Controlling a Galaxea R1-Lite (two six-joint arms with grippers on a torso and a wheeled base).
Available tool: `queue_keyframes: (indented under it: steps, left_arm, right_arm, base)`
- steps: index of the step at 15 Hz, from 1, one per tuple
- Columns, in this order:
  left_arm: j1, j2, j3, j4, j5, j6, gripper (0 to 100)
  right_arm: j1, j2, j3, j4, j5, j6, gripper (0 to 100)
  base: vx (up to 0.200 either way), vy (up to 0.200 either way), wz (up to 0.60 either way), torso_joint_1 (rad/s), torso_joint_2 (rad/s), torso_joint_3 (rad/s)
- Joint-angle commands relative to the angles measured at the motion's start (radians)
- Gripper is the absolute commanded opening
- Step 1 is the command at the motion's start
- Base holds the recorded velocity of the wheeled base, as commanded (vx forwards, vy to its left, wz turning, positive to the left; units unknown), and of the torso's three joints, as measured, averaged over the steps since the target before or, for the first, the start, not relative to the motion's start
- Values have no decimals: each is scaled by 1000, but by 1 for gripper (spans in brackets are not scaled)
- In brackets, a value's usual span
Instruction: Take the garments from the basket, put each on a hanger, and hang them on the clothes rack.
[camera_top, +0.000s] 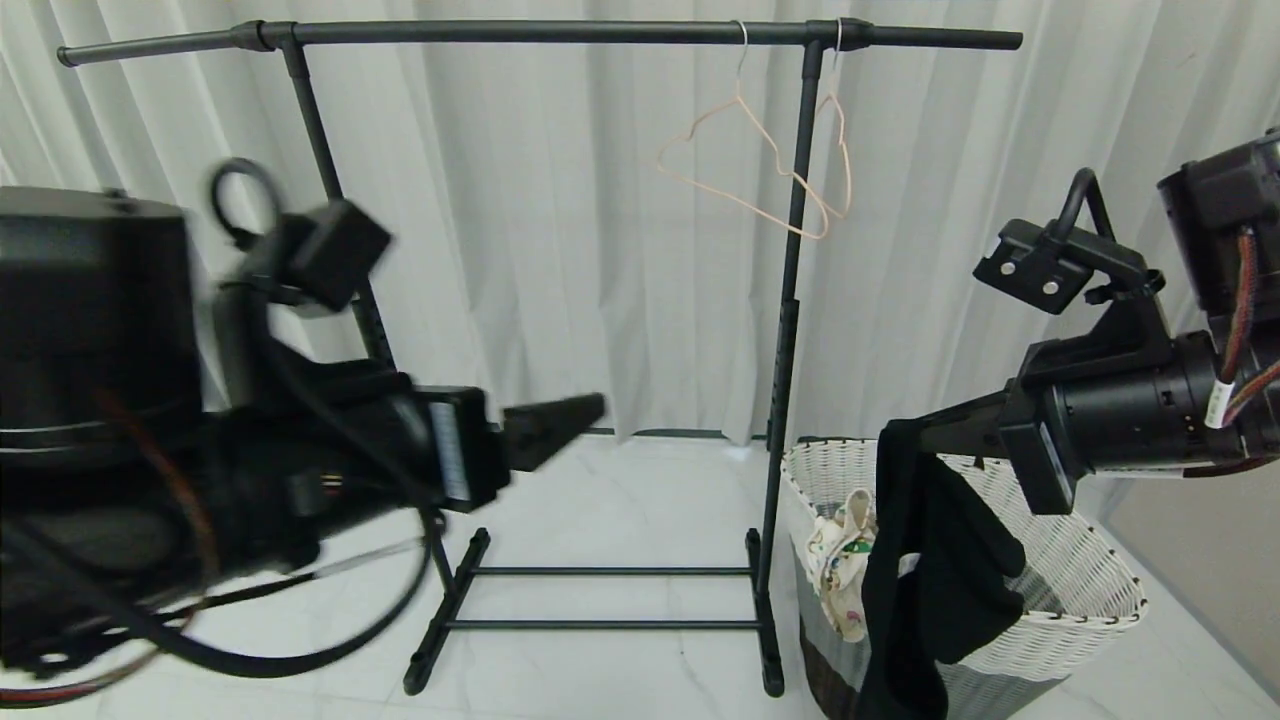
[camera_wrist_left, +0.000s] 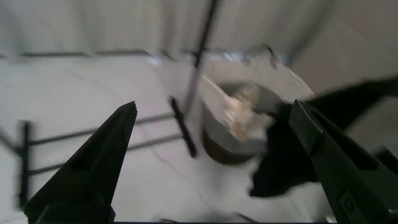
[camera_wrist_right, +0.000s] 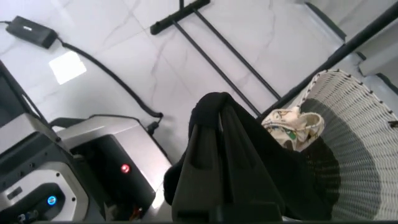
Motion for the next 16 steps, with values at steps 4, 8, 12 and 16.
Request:
queue_keyframes:
  steps: [4,8,12,16]
  left_arm:
    - [-241,440,-93,-209,-95,-44,100]
    - [-233,532,-85,-273,-150,-43,100]
    - [-227,625,-84,-293,-144,-43,100]
    - [-227,682,-77,-293,-133,-43,100]
  right_arm:
    - [10,17,-17,-36,0,25,0]
    - [43,-1,-15,-36,-1,39,0]
    - [56,-7,-15,-34,-3,37,0]
    - [56,-21,-15,-33,-4,37,0]
  base:
    - [0,0,0,0,0,0]
    - [0,0,0,0,0,0]
    - [0,0,0,0,0,0]
    - [0,0,0,0,0,0]
